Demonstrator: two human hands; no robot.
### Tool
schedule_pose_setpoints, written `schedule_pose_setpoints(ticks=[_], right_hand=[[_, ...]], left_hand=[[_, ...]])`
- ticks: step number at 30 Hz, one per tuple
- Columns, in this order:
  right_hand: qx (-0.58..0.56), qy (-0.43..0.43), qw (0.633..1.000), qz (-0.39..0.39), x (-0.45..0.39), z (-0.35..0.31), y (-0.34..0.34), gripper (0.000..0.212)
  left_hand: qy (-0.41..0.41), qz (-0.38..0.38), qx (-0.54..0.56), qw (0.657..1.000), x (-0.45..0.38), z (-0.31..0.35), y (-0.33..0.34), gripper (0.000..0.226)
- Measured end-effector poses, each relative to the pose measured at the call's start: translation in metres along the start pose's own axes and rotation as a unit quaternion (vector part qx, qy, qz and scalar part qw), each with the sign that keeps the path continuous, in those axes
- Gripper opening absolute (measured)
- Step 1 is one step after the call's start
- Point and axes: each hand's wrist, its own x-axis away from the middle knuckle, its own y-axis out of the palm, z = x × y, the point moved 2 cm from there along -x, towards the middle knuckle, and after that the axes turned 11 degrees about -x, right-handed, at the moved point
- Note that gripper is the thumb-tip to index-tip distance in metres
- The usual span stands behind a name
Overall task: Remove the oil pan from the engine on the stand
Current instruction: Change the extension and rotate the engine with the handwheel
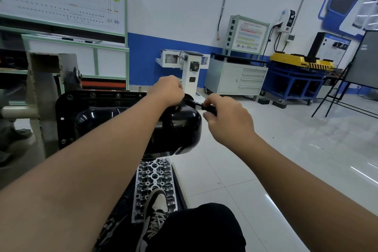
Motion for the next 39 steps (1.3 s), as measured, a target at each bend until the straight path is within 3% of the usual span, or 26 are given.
schedule_pose_setpoints(ticks=[3,6,12,15,20,23,26,30,35,39], right_hand=[[-0.008,-0.01,1.0,0.006,-0.001,-0.004,0.002,0.036],[-0.086,0.056,0.994,0.036,-0.002,0.0,0.002,0.044],[-0.116,0.091,0.987,0.068,-0.001,0.007,0.0,0.019],[-0.093,0.075,0.991,0.056,0.0,0.009,0.002,0.033],[-0.143,0.087,0.983,0.079,0.001,0.01,0.003,0.032],[-0.141,0.08,0.984,0.078,-0.001,0.009,0.002,0.02],[-0.109,0.072,0.99,0.056,0.0,0.009,0.002,0.038],[-0.145,0.095,0.983,0.067,0.003,0.013,0.002,0.042],[-0.191,0.102,0.973,0.086,0.002,0.013,0.004,0.021],[-0.195,0.082,0.973,0.094,0.006,0.011,0.004,0.032]], left_hand=[[0.004,-0.006,0.0,1.0,0.0,0.0,-0.001,0.032],[0.005,-0.008,-0.002,1.0,0.001,0.001,-0.001,0.034],[0.004,-0.017,0.004,1.0,0.001,0.001,-0.002,0.034],[0.006,-0.018,0.001,1.0,0.002,0.001,-0.002,0.034],[0.007,-0.019,-0.006,1.0,0.001,0.002,-0.001,0.033],[0.006,-0.018,-0.008,1.0,0.001,0.002,-0.001,0.034],[0.007,-0.016,-0.012,1.0,0.001,0.002,-0.001,0.033],[0.005,-0.016,-0.016,1.0,0.001,0.002,0.0,0.034],[0.002,-0.017,-0.017,1.0,-0.002,0.002,0.001,0.031],[0.024,-0.002,-0.053,0.998,-0.004,0.001,0.003,0.034]])
